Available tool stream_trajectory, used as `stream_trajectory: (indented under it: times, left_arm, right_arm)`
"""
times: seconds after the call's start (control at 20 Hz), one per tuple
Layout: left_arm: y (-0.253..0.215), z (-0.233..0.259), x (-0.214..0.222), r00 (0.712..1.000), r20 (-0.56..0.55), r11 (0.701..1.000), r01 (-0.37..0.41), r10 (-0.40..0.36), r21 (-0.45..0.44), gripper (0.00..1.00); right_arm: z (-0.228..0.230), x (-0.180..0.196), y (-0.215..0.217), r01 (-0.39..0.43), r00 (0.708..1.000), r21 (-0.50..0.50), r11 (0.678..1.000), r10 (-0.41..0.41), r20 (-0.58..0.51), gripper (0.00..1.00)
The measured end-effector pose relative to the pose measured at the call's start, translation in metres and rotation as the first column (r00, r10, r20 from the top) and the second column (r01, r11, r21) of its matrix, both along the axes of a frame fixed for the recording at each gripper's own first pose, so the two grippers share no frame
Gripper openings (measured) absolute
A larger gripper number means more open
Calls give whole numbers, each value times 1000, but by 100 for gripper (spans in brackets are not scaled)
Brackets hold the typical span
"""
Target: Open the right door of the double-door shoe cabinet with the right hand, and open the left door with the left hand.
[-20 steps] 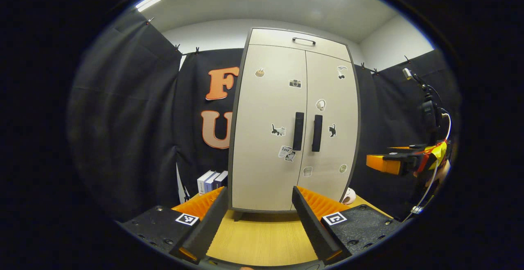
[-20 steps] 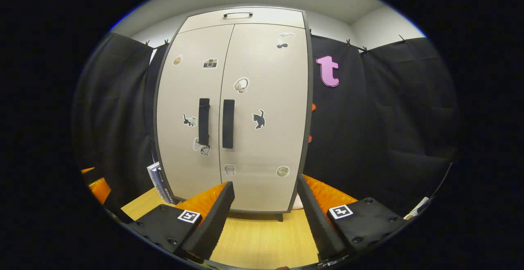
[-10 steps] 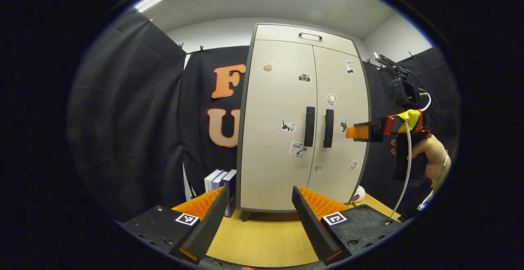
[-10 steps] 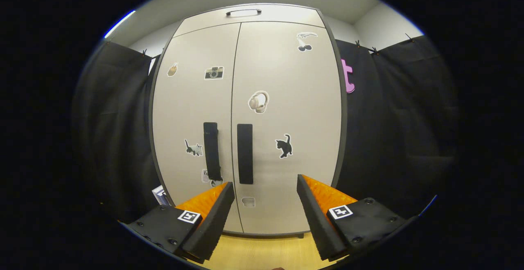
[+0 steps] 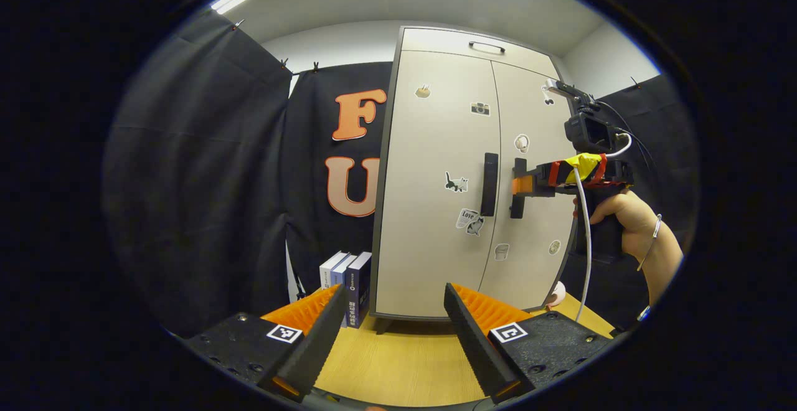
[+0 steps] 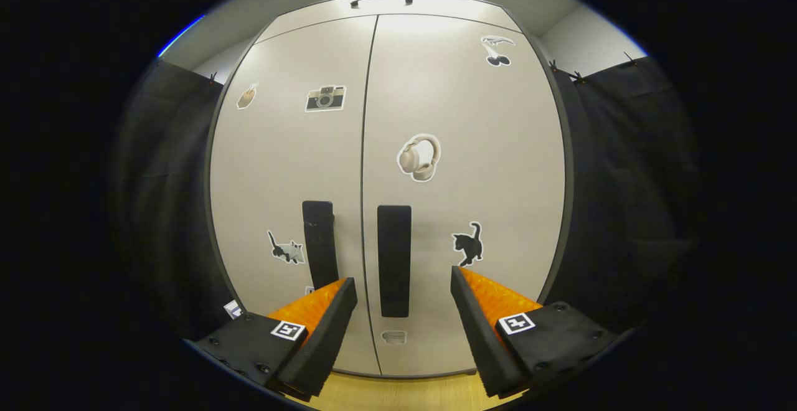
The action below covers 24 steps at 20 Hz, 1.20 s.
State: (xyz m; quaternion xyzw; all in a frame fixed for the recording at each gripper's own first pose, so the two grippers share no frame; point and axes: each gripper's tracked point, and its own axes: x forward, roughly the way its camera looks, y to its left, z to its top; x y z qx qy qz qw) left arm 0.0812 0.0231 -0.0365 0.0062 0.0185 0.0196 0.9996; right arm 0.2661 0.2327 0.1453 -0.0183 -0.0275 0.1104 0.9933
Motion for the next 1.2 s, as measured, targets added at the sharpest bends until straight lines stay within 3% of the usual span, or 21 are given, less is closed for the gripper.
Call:
stream_trajectory:
  times: [0.1, 0.15, 0.25, 0.3, 0.4, 0.45, 0.5, 0.65, 0.75, 0.8, 0.85, 0.9, 0.95, 1.0, 1.2]
  left_arm:
    - [3, -1, 2, 1000, -1, 1000, -5, 5, 1, 95]
    - [4, -2, 3, 1000, -2, 1000, -7, 7, 3, 95]
    - [7, -2, 5, 1000, -2, 1000, -11, 11, 10, 95]
    - [8, -2, 5, 1000, 0, 1000, -13, 13, 11, 95]
    - [10, -2, 7, 1000, 2, 1000, -15, 15, 12, 95]
    - [11, -2, 7, 1000, 3, 1000, -14, 14, 10, 95]
    - [11, -3, 8, 1000, 3, 1000, -13, 13, 10, 95]
    - [15, -3, 7, 1000, 6, 1000, -19, 19, 12, 95]
    - [18, -2, 5, 1000, 10, 1000, -29, 29, 6, 95]
    - [20, -2, 3, 999, 9, 999, -33, 33, 3, 95]
    - [22, -3, 2, 999, 8, 999, -38, 38, -1, 95]
    - [24, -2, 1, 999, 9, 999, -43, 43, -2, 95]
    - [27, -3, -1, 999, 9, 999, -49, 49, 2, 95]
    - [28, -3, -4, 998, 8, 998, -55, 55, 8, 95]
    - [28, 1, -17, 998, 18, 998, -61, 61, 21, 95]
  right_arm:
    - [-1, 12, 2, 13, 1000, 11, 1000, -13, -7, 93]
    - [-3, 18, 2, 16, 1000, 15, 1000, -16, -21, 83]
    - [-8, 27, 10, -4, 999, 30, 1000, 5, -48, 83]
    - [-11, 31, 11, -5, 998, 32, 999, 7, -61, 69]
    - [-14, 38, 14, -3, 997, 30, 1000, 5, -77, 68]
    - [-15, 41, 16, -4, 997, 33, 999, 7, -81, 76]
    - [-16, 43, 17, -4, 996, 34, 999, 7, -87, 68]
    - [-16, 47, 20, -4, 996, 41, 999, 7, -93, 59]
    - [-16, 48, 18, 7, 995, 42, 999, -3, -97, 66]
    - [-17, 48, 18, 6, 994, 45, 999, -1, -105, 40]
    - [-20, 50, 19, 7, 993, 48, 999, -1, -117, 34]
    - [-23, 52, 18, 11, 991, 45, 999, -5, -130, 45]
    - [-26, 51, 18, 4, 991, 42, 999, 1, -135, 45]
    - [-23, 52, 18, -4, 993, 33, 999, 8, -122, 38]
    - [-26, 53, 17, -3, 994, 13, 1000, 5, -111, 33]
